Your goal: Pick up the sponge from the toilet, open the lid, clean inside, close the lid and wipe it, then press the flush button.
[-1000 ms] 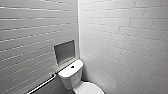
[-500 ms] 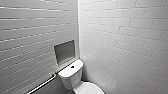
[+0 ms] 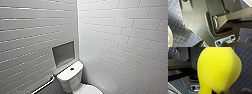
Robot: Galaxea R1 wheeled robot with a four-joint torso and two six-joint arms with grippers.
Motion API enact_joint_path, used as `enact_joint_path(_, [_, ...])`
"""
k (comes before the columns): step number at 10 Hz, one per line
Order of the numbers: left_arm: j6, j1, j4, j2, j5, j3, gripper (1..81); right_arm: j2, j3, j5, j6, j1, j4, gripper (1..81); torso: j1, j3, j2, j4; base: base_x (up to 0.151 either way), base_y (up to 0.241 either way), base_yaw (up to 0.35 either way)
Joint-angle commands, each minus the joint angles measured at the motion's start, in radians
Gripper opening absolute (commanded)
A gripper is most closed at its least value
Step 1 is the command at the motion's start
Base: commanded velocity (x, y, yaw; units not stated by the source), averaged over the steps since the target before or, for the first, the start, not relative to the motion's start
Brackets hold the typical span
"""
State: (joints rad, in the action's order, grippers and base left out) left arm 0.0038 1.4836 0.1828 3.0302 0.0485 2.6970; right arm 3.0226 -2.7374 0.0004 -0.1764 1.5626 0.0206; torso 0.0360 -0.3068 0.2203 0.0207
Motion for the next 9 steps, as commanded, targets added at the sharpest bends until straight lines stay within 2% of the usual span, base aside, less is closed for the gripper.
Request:
enact_joint_path(1, [0.008, -0.027, -0.011, -0.002, 0.063, -0.006, 81.1, 0.0, 0.003, -0.066, 0.0, -0.024, -0.013, 1.0, 0.0, 0.0, 0.0, 0.0, 0.094, 0.0, 0.0])
enact_joint_path(9, [0.01, -0.027, -0.011, -0.002, 0.065, -0.006, 81.1, 0.002, 0.007, -0.056, 0.002, -0.018, -0.015, 1.0, 0.0, 0.0, 0.0, 0.0, 0.102, 0.0, 0.0])
